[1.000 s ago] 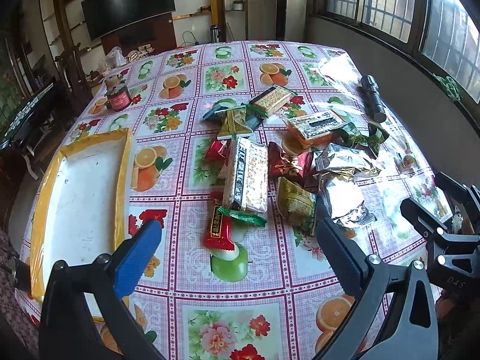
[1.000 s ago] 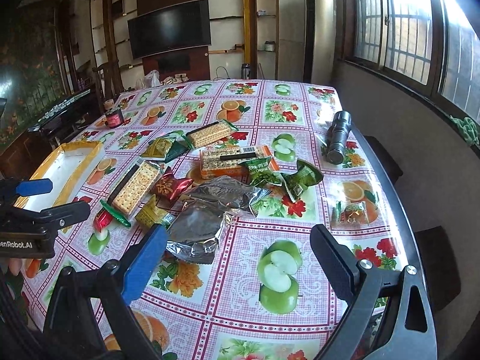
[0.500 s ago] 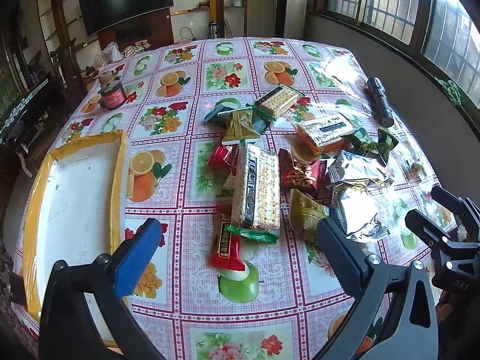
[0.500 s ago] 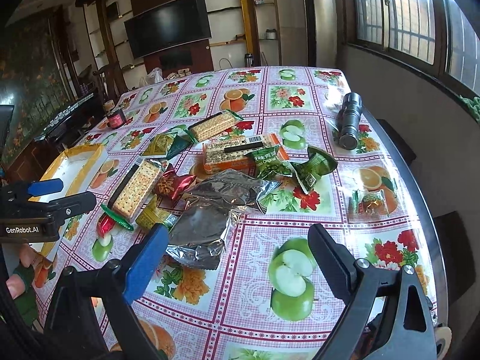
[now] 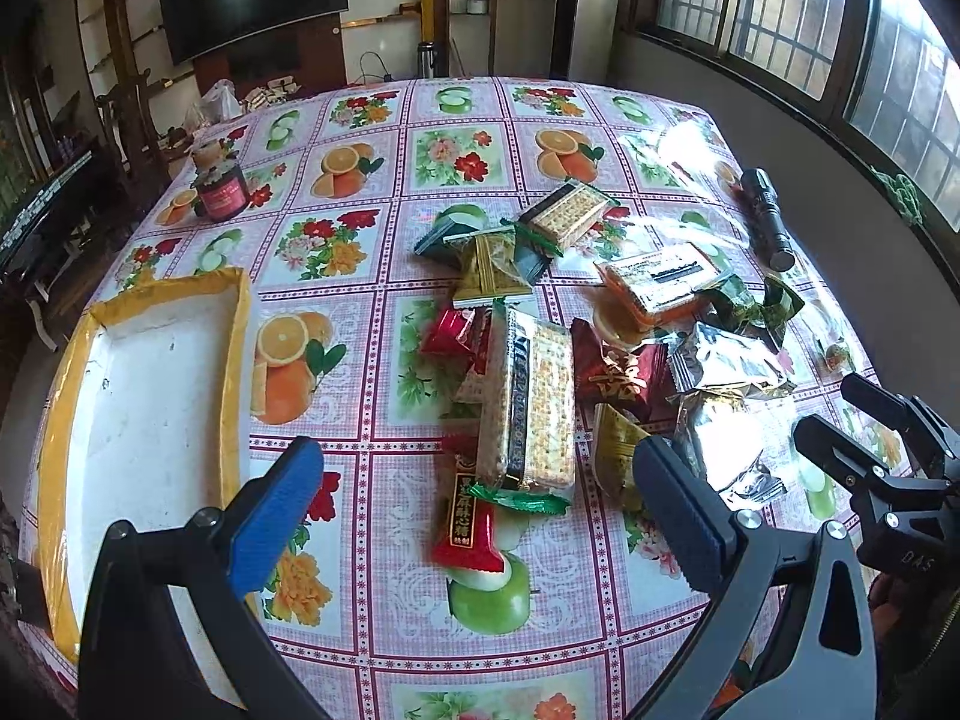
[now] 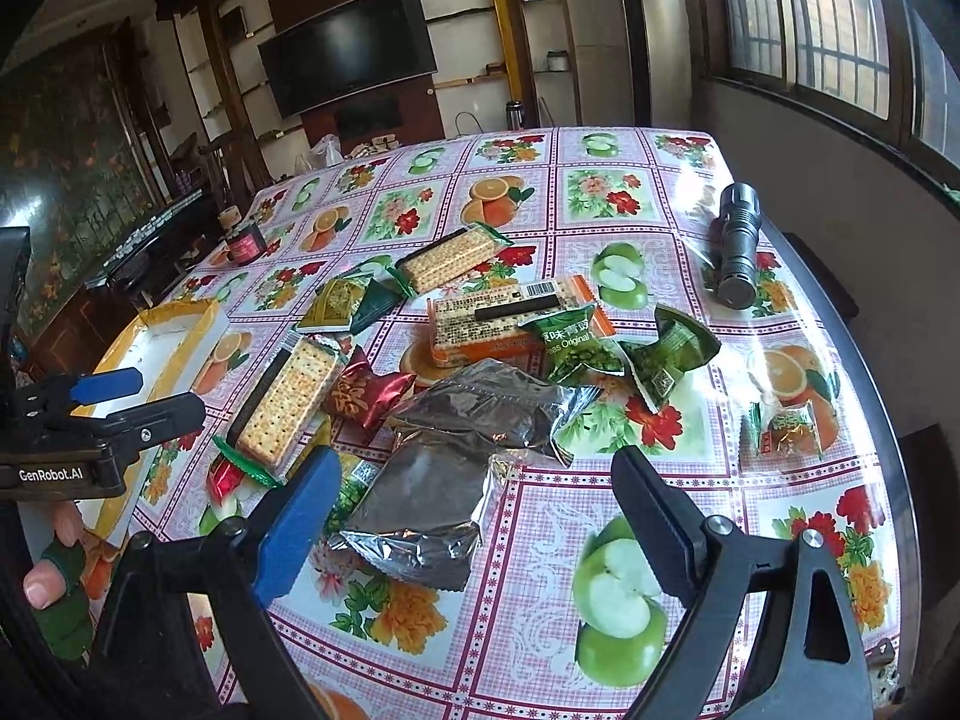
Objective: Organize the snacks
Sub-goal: 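Grasp the cracker pack with the left tool while the right tool grasps a silver foil bag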
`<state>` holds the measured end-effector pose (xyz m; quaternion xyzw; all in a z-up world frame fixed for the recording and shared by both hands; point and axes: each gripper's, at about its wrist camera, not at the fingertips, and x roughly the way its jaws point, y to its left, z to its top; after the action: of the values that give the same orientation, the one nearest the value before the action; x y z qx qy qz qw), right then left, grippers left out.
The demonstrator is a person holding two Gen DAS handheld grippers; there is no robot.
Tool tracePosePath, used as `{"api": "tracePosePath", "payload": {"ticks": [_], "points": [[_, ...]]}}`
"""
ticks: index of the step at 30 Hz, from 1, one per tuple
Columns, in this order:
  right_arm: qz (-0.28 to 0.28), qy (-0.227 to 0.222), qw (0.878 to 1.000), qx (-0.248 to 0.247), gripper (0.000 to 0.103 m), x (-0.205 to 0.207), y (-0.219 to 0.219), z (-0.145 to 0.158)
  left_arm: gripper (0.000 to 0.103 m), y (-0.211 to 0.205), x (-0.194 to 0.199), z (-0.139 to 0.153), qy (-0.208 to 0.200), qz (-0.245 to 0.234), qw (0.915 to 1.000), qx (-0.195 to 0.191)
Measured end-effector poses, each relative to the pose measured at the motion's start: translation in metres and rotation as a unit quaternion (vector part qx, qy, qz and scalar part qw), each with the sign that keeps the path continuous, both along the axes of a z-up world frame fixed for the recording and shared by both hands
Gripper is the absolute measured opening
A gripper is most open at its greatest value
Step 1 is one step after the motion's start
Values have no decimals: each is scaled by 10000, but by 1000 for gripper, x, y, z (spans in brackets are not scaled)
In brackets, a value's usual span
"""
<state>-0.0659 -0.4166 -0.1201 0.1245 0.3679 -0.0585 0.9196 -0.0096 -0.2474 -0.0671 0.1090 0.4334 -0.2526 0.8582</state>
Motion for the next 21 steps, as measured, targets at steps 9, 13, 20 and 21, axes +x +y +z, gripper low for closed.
{"api": "tracePosePath", "payload": {"ticks": [9,13,20,21], "points": [[217,328,9991,186,74,12,13,-19,102,-19,13,-13,156,-183,9997,32],[263,580,9978,199,61,27,18,-32,102,-35,20,-22,133,-251,9994,183],[260,838,9961,24,61,44,26,-43,92,-52,36,-48,250,-329,9979,496],[273,854,9960,-20,61,44,26,-44,83,-52,38,-52,295,-339,9976,518]]}}
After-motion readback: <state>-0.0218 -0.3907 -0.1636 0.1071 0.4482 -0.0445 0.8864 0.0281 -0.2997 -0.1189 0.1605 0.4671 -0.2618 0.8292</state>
